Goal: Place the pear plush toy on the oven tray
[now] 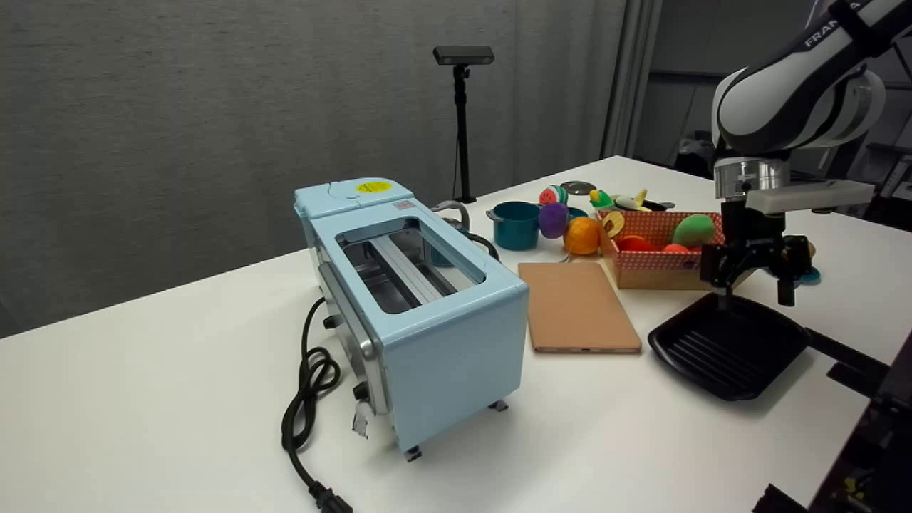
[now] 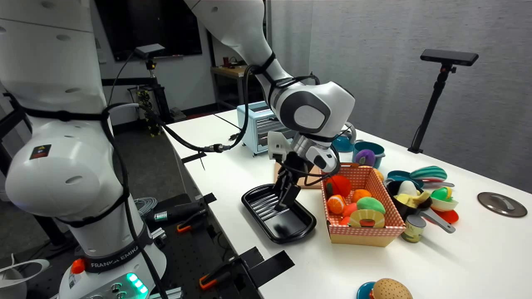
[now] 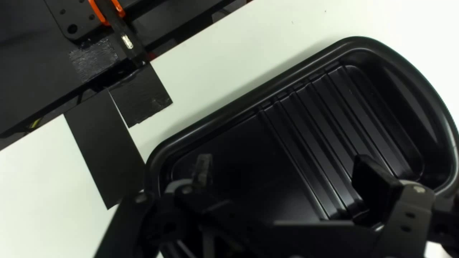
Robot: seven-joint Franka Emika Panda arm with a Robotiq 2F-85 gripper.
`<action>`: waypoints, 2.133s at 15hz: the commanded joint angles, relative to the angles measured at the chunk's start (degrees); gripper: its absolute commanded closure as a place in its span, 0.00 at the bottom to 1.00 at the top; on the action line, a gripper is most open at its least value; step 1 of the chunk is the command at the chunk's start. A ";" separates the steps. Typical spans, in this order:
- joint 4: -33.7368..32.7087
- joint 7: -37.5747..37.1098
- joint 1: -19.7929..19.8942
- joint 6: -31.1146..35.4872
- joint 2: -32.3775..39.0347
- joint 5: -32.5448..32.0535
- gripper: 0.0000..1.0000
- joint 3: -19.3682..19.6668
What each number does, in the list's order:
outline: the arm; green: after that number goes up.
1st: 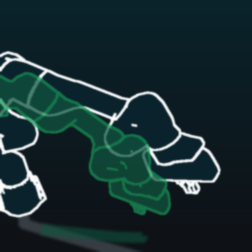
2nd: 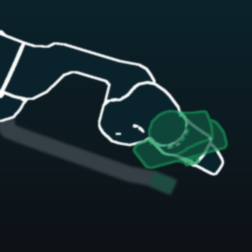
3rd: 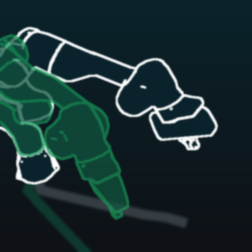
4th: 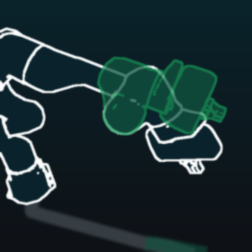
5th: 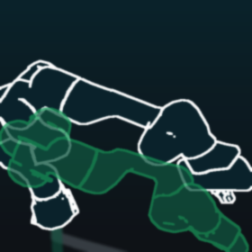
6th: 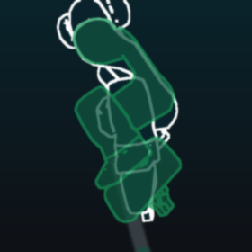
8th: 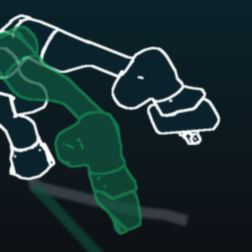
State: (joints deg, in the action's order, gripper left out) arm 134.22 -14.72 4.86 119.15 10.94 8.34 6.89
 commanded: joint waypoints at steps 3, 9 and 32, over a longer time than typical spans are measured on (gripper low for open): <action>2.04 -1.22 -0.28 0.52 -4.43 -0.36 0.00 -0.29; -0.40 -1.30 0.27 -1.88 -11.22 -1.70 0.00 -0.12; -35.60 -0.59 5.89 -8.98 12.96 -2.79 0.00 4.47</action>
State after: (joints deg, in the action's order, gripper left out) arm 106.68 -14.25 11.26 115.01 19.72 6.20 12.08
